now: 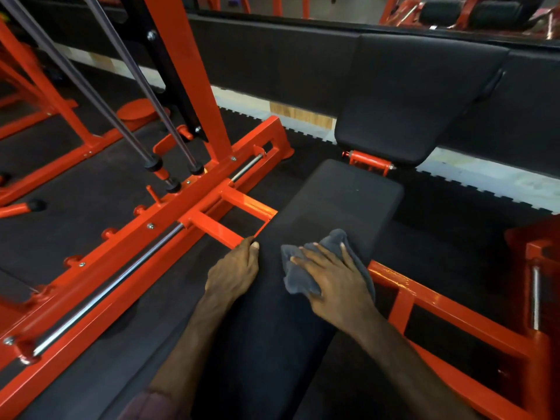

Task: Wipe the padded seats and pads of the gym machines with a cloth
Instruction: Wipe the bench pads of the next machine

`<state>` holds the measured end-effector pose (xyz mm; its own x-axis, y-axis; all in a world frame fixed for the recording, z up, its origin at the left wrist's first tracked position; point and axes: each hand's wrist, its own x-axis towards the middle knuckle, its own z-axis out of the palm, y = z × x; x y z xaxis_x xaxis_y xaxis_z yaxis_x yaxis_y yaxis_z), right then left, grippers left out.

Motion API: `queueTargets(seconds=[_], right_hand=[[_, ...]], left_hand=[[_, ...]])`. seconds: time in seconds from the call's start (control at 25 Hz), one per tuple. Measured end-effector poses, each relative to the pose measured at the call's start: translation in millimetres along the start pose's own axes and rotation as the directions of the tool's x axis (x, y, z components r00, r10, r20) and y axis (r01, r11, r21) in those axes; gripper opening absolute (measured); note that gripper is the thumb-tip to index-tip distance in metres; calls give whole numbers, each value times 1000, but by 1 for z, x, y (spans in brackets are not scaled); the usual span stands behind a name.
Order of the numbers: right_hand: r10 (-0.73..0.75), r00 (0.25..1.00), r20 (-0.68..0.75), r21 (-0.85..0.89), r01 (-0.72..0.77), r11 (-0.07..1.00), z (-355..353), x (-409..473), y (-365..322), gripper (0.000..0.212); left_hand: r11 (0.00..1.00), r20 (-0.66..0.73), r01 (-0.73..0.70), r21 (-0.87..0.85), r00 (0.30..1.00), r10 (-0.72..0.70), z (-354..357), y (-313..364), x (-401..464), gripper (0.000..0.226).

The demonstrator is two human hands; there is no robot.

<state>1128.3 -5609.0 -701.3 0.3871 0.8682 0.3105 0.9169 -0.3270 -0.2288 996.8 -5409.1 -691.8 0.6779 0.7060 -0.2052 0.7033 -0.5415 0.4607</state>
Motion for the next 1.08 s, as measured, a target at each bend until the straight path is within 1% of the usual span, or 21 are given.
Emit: queueTargets(seconds=[0.12,0.16,0.2,0.28,0.32,0.36,0.44,0.52,0.56,0.6,0.64,0.68,0.72,0.76,0.84,0.92,0.96,1.0,1.08], right_hand=[[204,979,-25,-48,-205,978,-5,8,29,74],[233,972,-26,-55,-235,971,-8,-2,31,77],[227,973,-32,-69,-229,971,-9,-13,29,77],[114,993,-21,-64,-115,991,-8,-26,18,74],[50,998,-38,-44,-51,998,-6,-19,18,72],[26,998,-55,-36,-28,999,-4,-5,24,71],[121,991,-50,-47,-123,991,-6,19,43,74],[238,971,-30,-62,-239,969,-9,12,52,76],[242,970,-23,-69,-243,968,-11,0,49,77],[200,979,-31,-72,-202,977,-12,-14,43,77],[127,991,-31,-54,-129,990,-13,-23,36,77],[51,998,-48,-32,-53,998,-9,-24,33,75],[7,998,-60,-10,-8,1000,-7,-12,37,74],[20,998,-65,3,-19,1000,-4,4,46,73],[138,990,-24,-18,-138,990,-5,25,65,73],[221,975,-4,-31,-221,975,-7,15,71,75],[216,976,-17,-32,-217,976,-8,5,66,77],[174,985,-11,-27,-174,984,-10,-2,56,78],[21,1000,4,-1,-21,1000,-2,8,48,74]], left_hand=[[1000,10,-15,-26,1000,16,0,4,7,50],[1000,7,-15,-25,1000,15,1,4,7,50],[1000,2,-15,-21,1000,15,3,4,7,50],[1000,-16,-19,-12,1000,18,5,4,8,49],[1000,-20,-21,-10,1000,21,6,4,9,49],[1000,-19,-23,-9,1000,23,6,3,10,48],[1000,-14,-18,-7,1000,18,6,1,12,48],[1000,-16,-12,12,1000,12,7,0,11,48],[1000,-17,-9,19,1000,9,7,0,11,48],[1000,-20,-8,23,1000,9,8,1,11,47],[1000,-22,-7,26,1000,8,7,2,11,47],[1000,-19,-4,29,1000,5,7,3,11,46],[999,-15,-3,33,1000,4,6,5,12,47],[999,-12,-5,37,1000,5,5,5,12,47],[999,-20,-3,48,1000,4,5,6,10,48],[998,-35,-4,58,999,6,6,7,8,47],[998,-39,-4,58,999,6,6,7,8,46],[998,-39,0,57,999,2,6,7,8,46],[998,-29,14,56,999,-13,7,7,11,46]])
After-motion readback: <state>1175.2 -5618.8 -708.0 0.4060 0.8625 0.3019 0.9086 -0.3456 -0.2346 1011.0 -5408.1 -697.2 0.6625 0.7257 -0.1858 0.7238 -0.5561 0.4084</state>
